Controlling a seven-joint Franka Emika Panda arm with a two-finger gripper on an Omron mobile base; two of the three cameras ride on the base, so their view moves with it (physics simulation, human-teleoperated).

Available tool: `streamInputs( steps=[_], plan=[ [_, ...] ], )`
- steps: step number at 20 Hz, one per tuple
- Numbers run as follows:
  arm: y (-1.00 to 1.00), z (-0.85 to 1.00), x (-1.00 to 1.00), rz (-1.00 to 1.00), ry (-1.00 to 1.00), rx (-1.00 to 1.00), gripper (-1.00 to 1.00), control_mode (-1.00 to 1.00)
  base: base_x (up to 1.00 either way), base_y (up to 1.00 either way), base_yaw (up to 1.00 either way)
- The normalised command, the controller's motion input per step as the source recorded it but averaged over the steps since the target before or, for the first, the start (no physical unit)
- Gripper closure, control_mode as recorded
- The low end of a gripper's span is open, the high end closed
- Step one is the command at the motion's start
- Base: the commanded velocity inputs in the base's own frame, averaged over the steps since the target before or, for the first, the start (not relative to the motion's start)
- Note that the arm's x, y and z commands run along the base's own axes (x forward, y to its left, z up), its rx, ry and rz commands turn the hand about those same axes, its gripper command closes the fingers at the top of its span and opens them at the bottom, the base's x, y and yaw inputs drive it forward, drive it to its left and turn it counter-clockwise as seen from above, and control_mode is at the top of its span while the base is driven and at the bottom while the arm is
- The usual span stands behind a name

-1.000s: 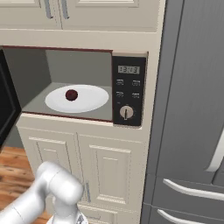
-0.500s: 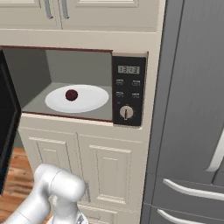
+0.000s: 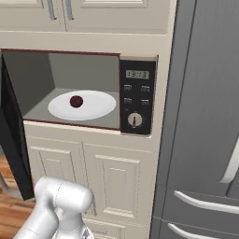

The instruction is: Close the microwave door.

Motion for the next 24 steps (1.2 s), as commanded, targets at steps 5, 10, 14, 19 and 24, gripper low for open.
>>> streamInputs(
  steps=[5, 10, 14, 19, 24],
  plan=[
    [-0.56, -0.12, 0.82, -0.12, 0.25, 0.0, -1.0, -1.0, 0.0, 0.0, 0.0],
    [-0.58, -0.17, 0.96, -0.11, 0.23, 0.0, -1.0, -1.0, 0.0, 0.0, 0.0],
    [-0.59, -0.24, 1.0, -0.1, 0.21, 0.0, -1.0, -1.0, 0.0, 0.0, 0.0],
    [-0.6, -0.22, 1.0, -0.09, 0.19, 0.0, -1.0, -1.0, 0.0, 0.0, 0.0],
    [-0.52, -0.19, 1.0, -0.02, 0.07, 0.07, -1.0, -1.0, 0.0, 0.0, 0.0]
  ],
)
